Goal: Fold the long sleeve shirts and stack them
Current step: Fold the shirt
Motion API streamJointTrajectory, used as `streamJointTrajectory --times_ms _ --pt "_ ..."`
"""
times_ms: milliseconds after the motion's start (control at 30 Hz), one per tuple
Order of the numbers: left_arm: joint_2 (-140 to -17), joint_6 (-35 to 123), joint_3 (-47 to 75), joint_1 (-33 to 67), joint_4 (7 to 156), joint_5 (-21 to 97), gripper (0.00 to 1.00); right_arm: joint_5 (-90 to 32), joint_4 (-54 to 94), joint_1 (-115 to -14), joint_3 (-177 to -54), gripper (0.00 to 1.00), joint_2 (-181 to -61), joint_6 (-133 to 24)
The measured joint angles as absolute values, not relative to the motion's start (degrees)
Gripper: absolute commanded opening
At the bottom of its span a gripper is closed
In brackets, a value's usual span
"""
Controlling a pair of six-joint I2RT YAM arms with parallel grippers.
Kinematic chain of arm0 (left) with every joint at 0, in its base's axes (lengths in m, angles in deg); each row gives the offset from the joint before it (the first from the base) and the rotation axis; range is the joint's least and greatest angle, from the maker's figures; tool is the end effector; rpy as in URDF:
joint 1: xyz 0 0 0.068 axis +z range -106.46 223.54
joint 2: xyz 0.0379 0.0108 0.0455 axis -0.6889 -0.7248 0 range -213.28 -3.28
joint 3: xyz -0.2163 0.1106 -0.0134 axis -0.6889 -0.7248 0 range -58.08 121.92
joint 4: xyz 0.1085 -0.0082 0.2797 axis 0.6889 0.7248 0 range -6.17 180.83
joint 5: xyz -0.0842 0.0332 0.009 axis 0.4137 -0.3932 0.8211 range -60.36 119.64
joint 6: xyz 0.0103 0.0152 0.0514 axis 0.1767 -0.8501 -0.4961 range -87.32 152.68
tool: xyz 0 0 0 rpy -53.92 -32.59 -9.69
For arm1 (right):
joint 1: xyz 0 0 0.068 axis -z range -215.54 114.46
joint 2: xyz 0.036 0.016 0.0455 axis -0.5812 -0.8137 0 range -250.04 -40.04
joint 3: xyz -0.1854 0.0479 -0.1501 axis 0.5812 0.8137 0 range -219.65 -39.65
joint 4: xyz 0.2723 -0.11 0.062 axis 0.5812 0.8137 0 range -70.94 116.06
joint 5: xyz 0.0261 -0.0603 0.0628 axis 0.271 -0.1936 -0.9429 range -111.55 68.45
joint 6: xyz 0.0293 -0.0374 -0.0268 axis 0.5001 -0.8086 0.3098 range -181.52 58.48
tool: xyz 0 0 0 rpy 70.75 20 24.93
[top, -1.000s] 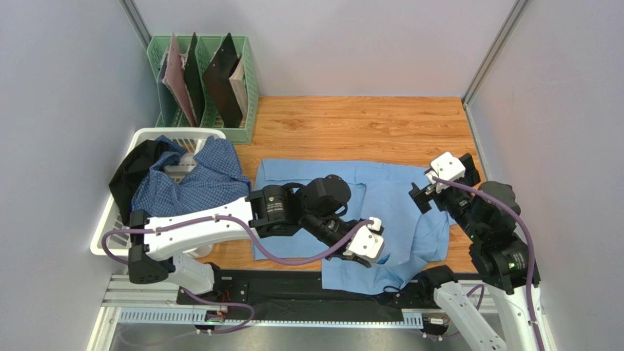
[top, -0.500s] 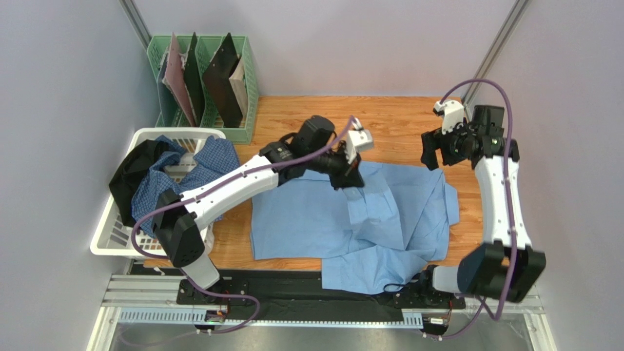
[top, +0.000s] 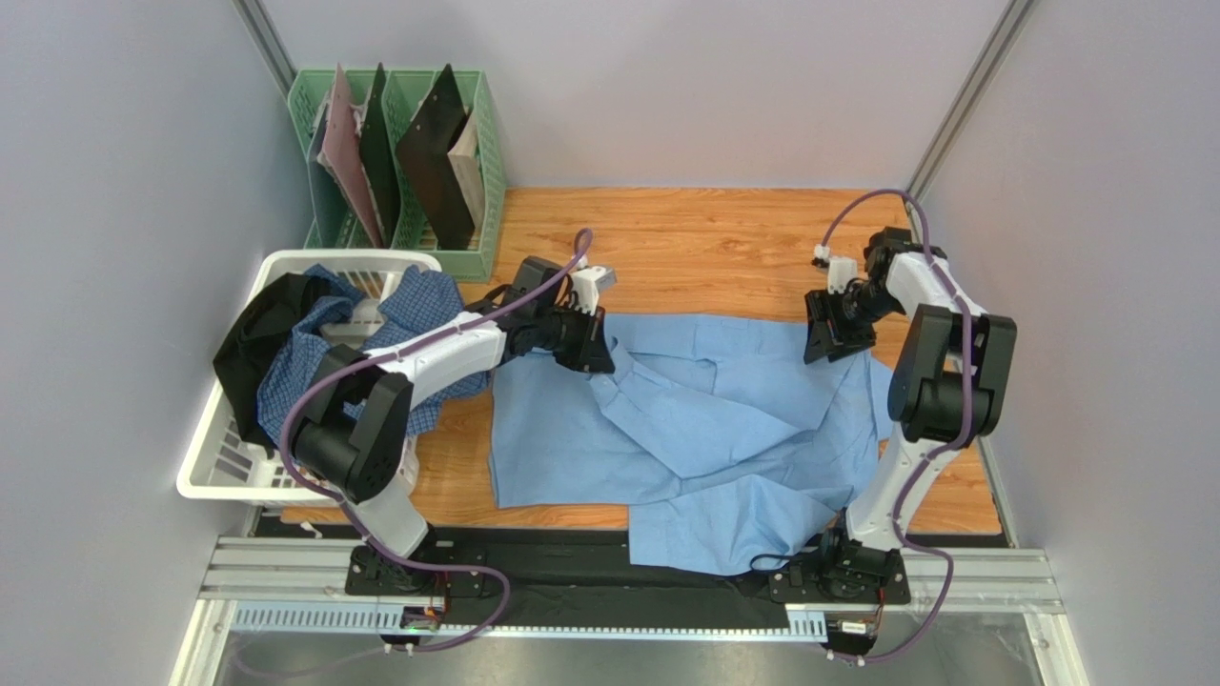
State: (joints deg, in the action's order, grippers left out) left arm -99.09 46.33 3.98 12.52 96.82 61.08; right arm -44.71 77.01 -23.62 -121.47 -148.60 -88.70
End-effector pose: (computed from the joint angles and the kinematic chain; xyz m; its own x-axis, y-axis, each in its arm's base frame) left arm 0.3216 -0.2158 0.1602 -0.7824 0.2358 -0.5764 0.5779 0.6198 -0.5309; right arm 0.3813 -0.0657 0.1526 -0.9371 -0.2314 -0.2612 -0.3077 0.9009 0.3061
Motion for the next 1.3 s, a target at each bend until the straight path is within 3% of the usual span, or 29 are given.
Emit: streamJointTrajectory --times_ms 400,567,600,733,1033,1300 --pt "-90.87 45.70 -0.61 18.27 88.86 56.97 0.00 -37.34 75.64 -23.59 -122.71 0.50 -154.28 -86.91" --pt "-94.50 44.56 -0.63 20.08 90.68 53.03 0.22 -36.23 75.74 -23.59 -125.91 0.49 -154.28 -86.80" --pt "-95.22 44.41 -0.72 20.34 91.64 52.03 0.36 -36.01 75.83 -23.59 -126.58 0.50 -154.28 -86.82" --pt "-95.55 42.16 -1.03 21.74 96.95 47.55 0.56 -35.57 76.51 -23.59 -128.16 0.50 -153.27 -87.28" --pt "-93.96 27.73 9.27 21.00 112.40 44.36 0.52 -35.09 78.72 -25.63 -121.99 0.46 -141.62 -90.34" --pt "-111.24 23.23 19.67 20.43 121.61 44.05 0.48 -32.51 75.81 -27.00 -122.06 0.45 -152.11 -90.47"
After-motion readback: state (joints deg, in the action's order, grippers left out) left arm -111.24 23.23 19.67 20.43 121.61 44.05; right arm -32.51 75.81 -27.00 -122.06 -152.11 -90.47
